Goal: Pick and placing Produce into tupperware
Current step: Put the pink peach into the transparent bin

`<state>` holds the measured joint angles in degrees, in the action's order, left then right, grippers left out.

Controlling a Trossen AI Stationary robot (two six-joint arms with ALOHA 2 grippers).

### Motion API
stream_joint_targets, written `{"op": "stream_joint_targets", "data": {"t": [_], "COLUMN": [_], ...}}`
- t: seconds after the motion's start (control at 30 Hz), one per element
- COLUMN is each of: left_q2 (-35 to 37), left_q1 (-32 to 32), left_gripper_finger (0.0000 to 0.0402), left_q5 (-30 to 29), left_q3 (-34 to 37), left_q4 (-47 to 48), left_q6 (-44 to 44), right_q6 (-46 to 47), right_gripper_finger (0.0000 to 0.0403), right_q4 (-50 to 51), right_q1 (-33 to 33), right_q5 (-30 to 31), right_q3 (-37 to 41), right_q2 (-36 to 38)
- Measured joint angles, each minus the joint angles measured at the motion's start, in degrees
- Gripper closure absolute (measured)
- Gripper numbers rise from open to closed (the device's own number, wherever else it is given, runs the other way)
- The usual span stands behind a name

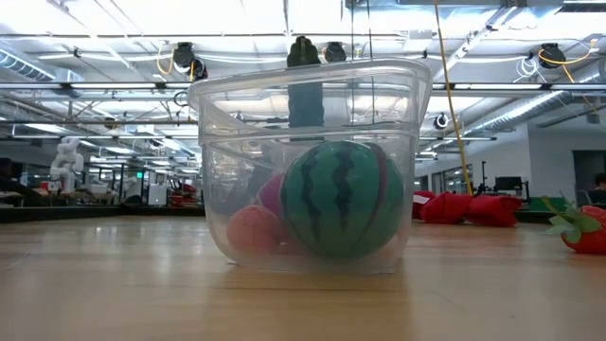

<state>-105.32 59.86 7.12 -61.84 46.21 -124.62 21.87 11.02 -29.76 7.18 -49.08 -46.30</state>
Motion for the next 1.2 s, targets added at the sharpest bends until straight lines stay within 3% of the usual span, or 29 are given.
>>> {"op": "stream_joint_targets", "data": {"t": [0.5, 1.2], "left_q2": [2.6, 2.9], "left_q1": [0.0, 1.0], "left_gripper_finger": [0.0043, 0.0044], "left_q5": [-2.2, -0.1], "left_q3": [0.5, 0.4], "left_q4": [0.0, 0.7], "left_q6": [6.2, 2.5], "right_q6": [1.5, 1.2], "right_gripper_finger": [0.0206, 0.0206], "right_q4": [-1.6, -3.5], "right_q1": [0.0, 0.0], "right_q5": [0.0, -1.7], "right_q3": [0.0, 0.0], "right_q2": [-4.7, -5.0]}}
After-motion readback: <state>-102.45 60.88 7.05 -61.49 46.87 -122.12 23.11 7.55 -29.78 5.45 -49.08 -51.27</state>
